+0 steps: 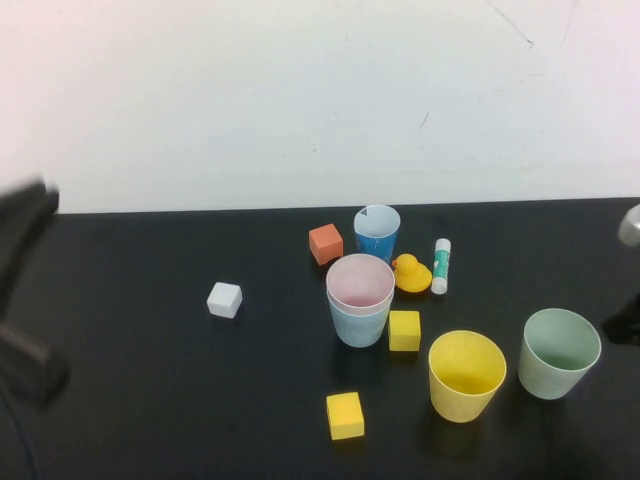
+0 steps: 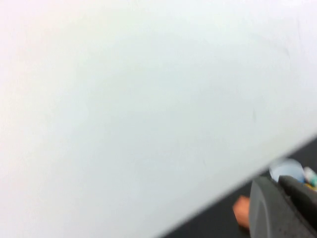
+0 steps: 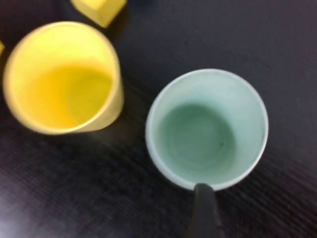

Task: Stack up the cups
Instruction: Pick up the green cup

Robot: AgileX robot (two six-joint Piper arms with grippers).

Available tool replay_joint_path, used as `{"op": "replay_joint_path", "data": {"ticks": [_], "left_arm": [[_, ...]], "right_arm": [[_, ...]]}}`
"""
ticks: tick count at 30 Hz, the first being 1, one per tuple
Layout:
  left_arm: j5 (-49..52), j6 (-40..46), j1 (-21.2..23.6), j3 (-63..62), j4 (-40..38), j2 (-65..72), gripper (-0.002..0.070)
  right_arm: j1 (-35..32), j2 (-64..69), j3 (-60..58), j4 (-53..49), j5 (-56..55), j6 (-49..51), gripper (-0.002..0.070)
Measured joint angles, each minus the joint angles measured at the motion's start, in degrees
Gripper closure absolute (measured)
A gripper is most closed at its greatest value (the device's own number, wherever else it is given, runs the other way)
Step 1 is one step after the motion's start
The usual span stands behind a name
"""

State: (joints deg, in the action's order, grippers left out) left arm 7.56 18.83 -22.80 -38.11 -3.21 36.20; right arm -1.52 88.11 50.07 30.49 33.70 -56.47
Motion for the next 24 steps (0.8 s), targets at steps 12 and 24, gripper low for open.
{"op": "replay_joint_path", "data": {"ticks": [12, 24], "left_arm": [[2.24, 0.0, 0.0, 10.66, 4.24, -5.67, 0.0674], [-2.88, 0.0, 0.0, 15.32, 4.24, -5.67, 0.0674]], "right_arm": [[0.0, 20.76, 9.81, 1.54, -1.74, -0.22, 0.0216], [0.0, 25.96, 19.6, 4.42, 9.2, -2.45, 0.0653]]}}
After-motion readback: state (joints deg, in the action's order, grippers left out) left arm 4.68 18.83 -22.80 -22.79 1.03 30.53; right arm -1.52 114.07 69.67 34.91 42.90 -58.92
